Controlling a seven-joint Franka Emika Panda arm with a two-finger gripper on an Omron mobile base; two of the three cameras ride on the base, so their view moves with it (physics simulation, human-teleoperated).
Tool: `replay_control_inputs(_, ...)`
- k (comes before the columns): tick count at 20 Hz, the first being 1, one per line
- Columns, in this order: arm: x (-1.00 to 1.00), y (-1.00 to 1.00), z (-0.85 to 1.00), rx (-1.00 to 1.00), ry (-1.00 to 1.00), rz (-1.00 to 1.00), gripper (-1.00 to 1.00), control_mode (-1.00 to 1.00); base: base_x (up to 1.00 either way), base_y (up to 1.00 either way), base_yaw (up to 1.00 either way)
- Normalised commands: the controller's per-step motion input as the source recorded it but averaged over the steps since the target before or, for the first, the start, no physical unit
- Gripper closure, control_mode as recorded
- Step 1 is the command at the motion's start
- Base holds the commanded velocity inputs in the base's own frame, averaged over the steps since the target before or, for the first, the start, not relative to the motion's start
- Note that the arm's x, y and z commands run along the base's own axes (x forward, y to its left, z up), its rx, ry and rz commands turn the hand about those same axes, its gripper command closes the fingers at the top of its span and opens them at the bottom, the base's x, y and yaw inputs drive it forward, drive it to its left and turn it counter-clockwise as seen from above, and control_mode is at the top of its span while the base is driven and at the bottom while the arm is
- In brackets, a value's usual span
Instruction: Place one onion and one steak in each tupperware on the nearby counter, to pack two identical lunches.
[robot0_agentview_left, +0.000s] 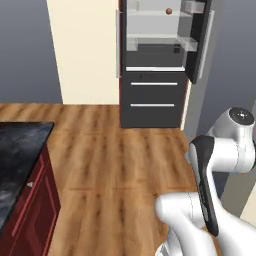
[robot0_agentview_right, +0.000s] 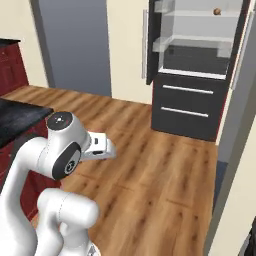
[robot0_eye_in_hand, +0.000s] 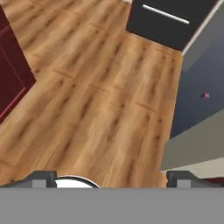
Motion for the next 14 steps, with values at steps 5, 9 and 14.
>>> replay_control_inputs(5, 0.00, 0.00, 0.00, 0.00, 0.00, 0.00, -1.00, 1.00, 0.15, -0.02, -0.56)
replay_control_inputs(9, 0.00, 0.00, 0.00, 0.00, 0.00, 0.00, -1.00, 1.00, 0.46, 0.14, -0.26)
replay_control_inputs(14, 0.00, 0.00, 0.00, 0.00, 0.00, 0.00, -1.00, 1.00, 0.88, 0.14, -0.05)
